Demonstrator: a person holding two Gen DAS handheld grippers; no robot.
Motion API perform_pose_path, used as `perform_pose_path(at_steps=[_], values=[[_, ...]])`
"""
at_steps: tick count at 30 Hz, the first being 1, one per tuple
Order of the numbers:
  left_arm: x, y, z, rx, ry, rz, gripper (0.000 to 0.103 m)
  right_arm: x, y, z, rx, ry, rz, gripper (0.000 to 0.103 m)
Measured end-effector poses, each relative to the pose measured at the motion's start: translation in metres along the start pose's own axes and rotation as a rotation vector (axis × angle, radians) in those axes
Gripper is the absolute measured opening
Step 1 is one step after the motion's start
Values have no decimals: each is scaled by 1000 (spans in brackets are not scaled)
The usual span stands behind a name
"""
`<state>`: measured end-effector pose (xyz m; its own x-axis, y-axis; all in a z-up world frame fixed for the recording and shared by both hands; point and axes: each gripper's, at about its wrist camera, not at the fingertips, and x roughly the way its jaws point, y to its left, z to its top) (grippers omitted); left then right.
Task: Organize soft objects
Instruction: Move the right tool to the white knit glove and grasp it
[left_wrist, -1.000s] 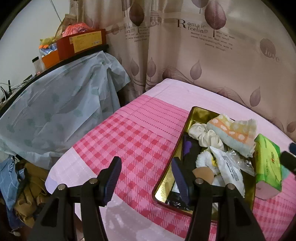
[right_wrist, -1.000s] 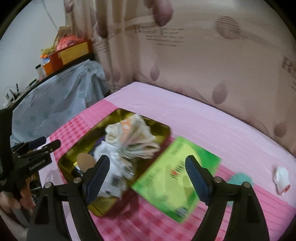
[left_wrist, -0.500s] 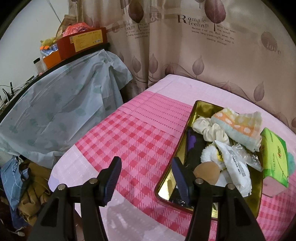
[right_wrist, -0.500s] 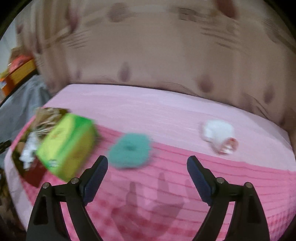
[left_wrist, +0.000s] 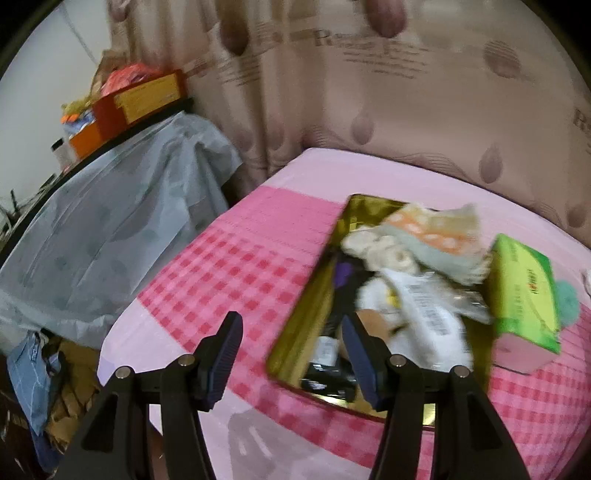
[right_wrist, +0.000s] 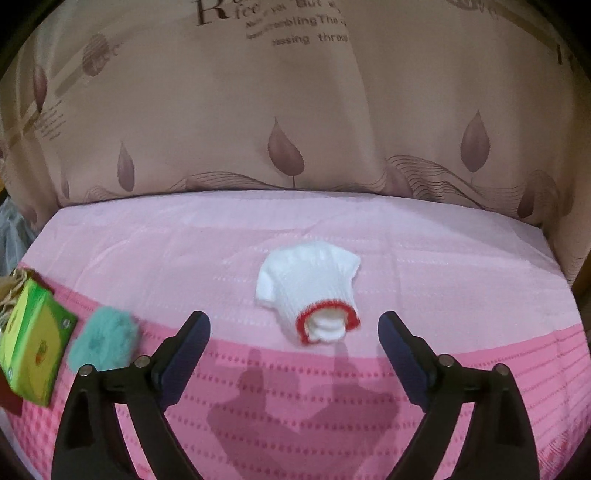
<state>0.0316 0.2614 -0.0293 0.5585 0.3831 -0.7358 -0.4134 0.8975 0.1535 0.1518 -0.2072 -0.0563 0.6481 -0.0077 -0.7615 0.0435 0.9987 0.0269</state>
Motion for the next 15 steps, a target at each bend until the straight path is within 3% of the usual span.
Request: perform_pose_path(at_steps=[6, 15], values=[[-23, -46, 8, 95, -29, -77, 57, 31, -2, 14, -20, 23, -15, 92], [-50, -144, 15, 251, -67, -241, 57, 65, -12, 23, 9, 70, -32, 92]])
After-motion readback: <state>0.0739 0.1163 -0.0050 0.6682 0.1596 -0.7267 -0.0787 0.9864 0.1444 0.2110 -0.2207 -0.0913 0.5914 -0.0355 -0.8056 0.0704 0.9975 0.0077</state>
